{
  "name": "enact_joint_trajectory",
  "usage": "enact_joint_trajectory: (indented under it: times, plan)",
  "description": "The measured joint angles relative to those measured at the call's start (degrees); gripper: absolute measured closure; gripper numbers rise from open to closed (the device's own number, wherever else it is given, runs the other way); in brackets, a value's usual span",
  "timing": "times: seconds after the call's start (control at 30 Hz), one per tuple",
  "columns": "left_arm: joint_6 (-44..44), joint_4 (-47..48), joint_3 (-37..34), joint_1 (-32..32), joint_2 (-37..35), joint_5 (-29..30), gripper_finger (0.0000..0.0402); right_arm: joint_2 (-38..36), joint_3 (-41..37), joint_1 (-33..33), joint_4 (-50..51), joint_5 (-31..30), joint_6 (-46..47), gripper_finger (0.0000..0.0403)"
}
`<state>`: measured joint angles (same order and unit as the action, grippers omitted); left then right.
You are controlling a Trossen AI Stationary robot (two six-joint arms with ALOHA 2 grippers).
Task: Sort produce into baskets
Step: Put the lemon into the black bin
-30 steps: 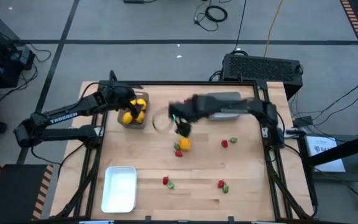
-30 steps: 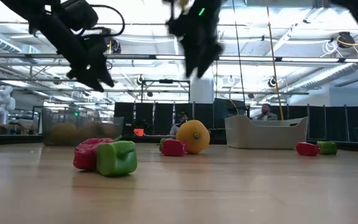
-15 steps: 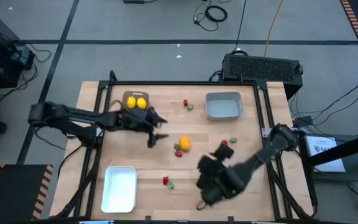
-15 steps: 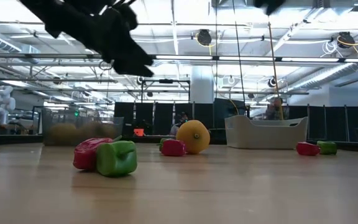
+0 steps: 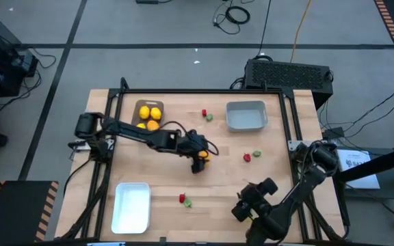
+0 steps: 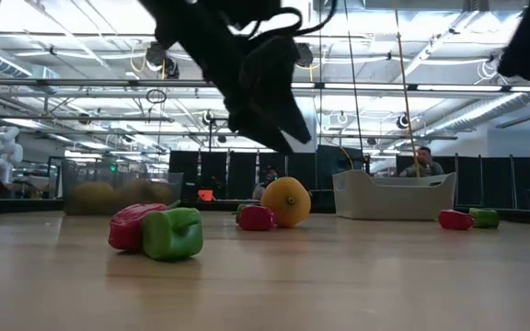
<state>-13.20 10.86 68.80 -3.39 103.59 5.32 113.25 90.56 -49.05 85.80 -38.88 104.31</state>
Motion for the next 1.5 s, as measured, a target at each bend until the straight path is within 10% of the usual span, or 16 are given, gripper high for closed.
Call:
enact_joint_trajectory:
  times: [0.27, 1.5]
  plan:
    - [-0.26, 7.79, 3.83, -2.56, 0.60, 7.05, 0.0068, 0.00, -1.30, -1.36, -1.95, -0.08, 3.70, 0.0122]
    - [-19.44, 8.55, 4.26, 1.30, 5.46, 5.38, 0.0068, 0.03, -1.35, 0.68, -0.35, -0.03, -3.88, 0.0122]
